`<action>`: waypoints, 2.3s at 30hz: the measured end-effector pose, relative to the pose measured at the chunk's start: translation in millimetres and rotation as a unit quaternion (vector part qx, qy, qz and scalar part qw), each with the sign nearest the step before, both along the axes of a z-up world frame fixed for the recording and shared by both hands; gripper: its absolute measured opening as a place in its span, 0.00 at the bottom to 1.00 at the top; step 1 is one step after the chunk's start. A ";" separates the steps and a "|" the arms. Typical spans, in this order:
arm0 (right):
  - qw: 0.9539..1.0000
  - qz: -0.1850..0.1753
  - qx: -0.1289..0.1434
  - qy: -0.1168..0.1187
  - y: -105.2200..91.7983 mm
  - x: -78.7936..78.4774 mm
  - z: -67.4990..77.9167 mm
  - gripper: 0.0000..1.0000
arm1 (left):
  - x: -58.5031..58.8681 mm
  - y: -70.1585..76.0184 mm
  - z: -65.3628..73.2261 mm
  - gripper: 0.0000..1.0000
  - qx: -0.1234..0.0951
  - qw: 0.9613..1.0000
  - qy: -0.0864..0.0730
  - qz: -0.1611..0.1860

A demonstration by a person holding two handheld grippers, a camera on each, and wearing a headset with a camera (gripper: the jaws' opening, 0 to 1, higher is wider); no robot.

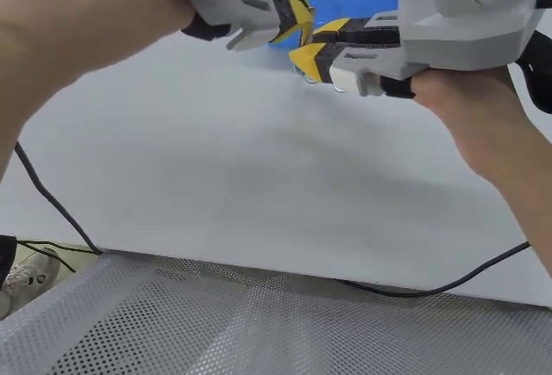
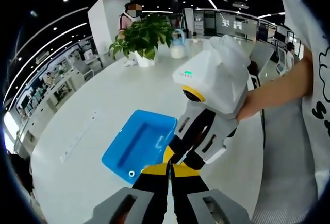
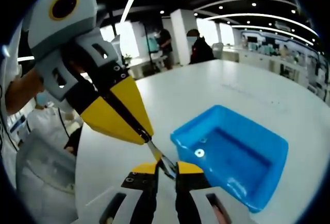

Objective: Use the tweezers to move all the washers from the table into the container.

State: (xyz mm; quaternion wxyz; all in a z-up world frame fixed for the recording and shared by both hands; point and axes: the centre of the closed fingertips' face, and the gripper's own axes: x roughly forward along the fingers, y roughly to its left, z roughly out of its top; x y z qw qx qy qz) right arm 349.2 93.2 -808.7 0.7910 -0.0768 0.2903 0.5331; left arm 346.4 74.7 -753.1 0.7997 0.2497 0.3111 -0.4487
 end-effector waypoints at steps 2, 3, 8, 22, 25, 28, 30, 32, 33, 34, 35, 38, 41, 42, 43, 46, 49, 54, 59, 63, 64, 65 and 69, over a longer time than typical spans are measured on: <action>1.000 0.001 -0.003 -0.002 -0.8 0.4 -0.3 0.09 | 1.1 -0.6 -0.4 0.00 -0.003 1.000 0.002 -0.001; 1.000 0.002 -0.005 -0.003 -1.7 1.3 -0.9 0.09 | 1.3 -1.0 -0.4 0.00 -0.004 1.000 0.002 -0.001; 1.000 0.005 -0.004 0.000 -3.4 0.8 -1.8 0.08 | 2.0 -3.8 -0.5 0.00 -0.012 1.000 0.007 -0.002; 0.999 0.018 -0.029 -0.022 -6.0 -6.0 -3.1 0.02 | -4.6 -9.4 -0.7 0.00 0.001 1.000 0.006 -0.006; 0.999 0.012 -0.023 -0.023 -8.7 -4.0 1.2 0.02 | -9.7 -9.1 1.2 0.00 -0.009 1.000 0.015 -0.002; 0.999 0.023 -0.033 -0.032 -11.3 -3.7 -1.8 0.02 | -14.5 -6.8 -2.1 0.00 -0.007 1.000 0.009 0.006; 0.997 0.037 -0.043 -0.044 -10.8 -7.4 -1.9 0.02 | -15.7 -3.7 -3.5 0.00 -0.007 1.000 0.009 0.013; 0.998 0.040 -0.040 -0.042 -8.8 -8.7 1.2 0.02 | -16.3 -0.1 -2.3 0.00 -0.011 1.000 0.009 0.023; 0.998 0.041 -0.035 -0.041 -6.8 -9.9 3.5 0.02 | -16.5 3.8 -1.0 0.00 -0.012 0.999 0.006 0.032; 0.998 0.043 -0.033 -0.039 -4.9 -11.7 4.5 0.02 | -15.8 7.1 0.0 0.00 -0.012 0.999 0.004 0.040; 0.998 0.045 -0.031 -0.039 -2.4 -14.3 5.8 0.02 | -15.4 12.4 1.8 0.00 -0.015 0.998 0.000 0.055; 0.997 0.053 -0.035 -0.037 4.9 -18.2 4.8 0.02 | -9.7 21.2 6.7 0.00 -0.028 0.996 -0.007 0.083; 0.997 0.060 -0.036 -0.042 11.4 -20.1 5.7 0.03 | -14.9 24.5 17.1 0.00 -0.054 0.993 -0.026 0.102; 0.996 0.064 -0.036 -0.042 14.6 -22.4 6.1 0.03 | -16.6 24.8 18.8 0.00 -0.060 0.992 -0.025 0.105; 0.996 0.065 -0.036 -0.043 17.0 -23.7 6.4 0.03 | -17.8 25.3 19.6 0.01 -0.063 0.992 -0.023 0.109; 0.996 0.071 -0.036 -0.046 24.2 -26.1 9.7 0.03 | -21.0 27.6 17.8 0.05 -0.059 0.991 -0.025 0.118; 0.995 0.074 -0.034 -0.051 32.4 -27.5 13.1 0.03 | -21.3 29.1 17.4 0.05 -0.069 0.989 -0.027 0.129; 0.994 0.085 -0.035 -0.063 45.8 -29.3 13.0 0.03 | -20.3 33.4 17.1 0.10 -0.078 0.986 -0.030 0.145; 0.992 0.098 -0.037 -0.075 54.3 -32.8 15.5 0.03 | -19.7 42.6 12.9 0.04 -0.077 0.983 -0.032 0.161; 0.992 0.101 -0.032 -0.072 57.8 -30.5 12.4 0.03 | -17.7 53.9 11.3 0.00 -0.069 0.981 -0.042 0.179; 0.992 0.101 -0.029 -0.071 61.0 -29.5 12.0 0.03 | -16.8 56.2 11.8 0.00 -0.071 0.979 -0.044 0.186; 0.992 0.101 -0.026 -0.069 62.1 -28.9 11.9 0.03 | -16.4 57.3 11.7 0.00 -0.072 0.979 -0.044 0.187; 0.992 0.096 -0.025 -0.075 63.1 -23.9 11.9 0.03 | -12.0 66.7 11.0 0.00 -0.056 0.976 -0.064 0.198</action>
